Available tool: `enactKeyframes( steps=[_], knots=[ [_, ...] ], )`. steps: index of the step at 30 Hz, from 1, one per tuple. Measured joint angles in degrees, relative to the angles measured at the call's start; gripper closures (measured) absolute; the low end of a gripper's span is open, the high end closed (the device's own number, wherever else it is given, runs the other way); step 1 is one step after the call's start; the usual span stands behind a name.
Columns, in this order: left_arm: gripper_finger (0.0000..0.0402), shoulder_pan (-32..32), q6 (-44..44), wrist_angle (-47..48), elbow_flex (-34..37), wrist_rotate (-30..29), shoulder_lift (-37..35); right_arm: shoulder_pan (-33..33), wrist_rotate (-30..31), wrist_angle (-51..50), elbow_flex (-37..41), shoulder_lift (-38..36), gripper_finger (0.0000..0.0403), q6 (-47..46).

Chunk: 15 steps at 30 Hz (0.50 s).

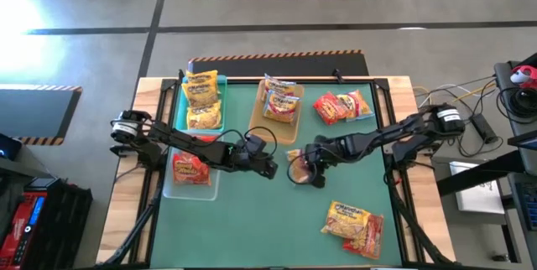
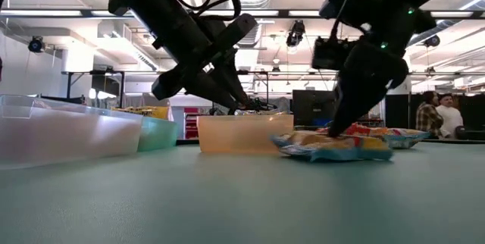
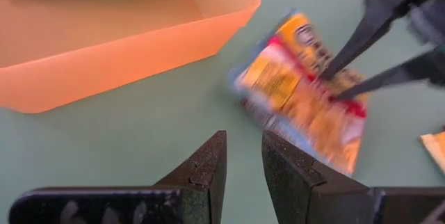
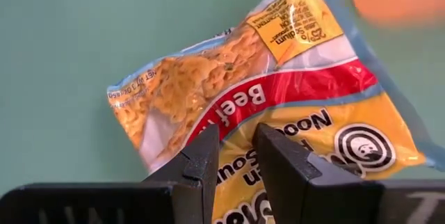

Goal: Sort Maruchan noodles
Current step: Put the blue noodle pack into the orange bin

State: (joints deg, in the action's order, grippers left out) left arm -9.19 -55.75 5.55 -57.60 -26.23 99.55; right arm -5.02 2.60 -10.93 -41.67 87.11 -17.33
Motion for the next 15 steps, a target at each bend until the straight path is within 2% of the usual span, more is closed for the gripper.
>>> enactKeyframes(
  steps=[8, 11, 15],
  knots=[
    [0.0327, 0.00, 0.01, -3.13, 0.00, 0.14, 0.00, -0.65, -4.86, 15.06, 0.07, 1.93, 0.0312, 12.02],
    [0.0327, 0.00, 0.00, -3.61, 0.00, 1.30, 0.00, -0.74, -5.65, 15.98, 0.02, 1.43, 0.0312, 9.89],
    [0.0327, -0.36, -0.38, -4.73, -0.02, 5.01, 0.83, -0.70, -5.76, 12.78, -0.97, -0.93, 0.0312, -0.19]
  ],
)
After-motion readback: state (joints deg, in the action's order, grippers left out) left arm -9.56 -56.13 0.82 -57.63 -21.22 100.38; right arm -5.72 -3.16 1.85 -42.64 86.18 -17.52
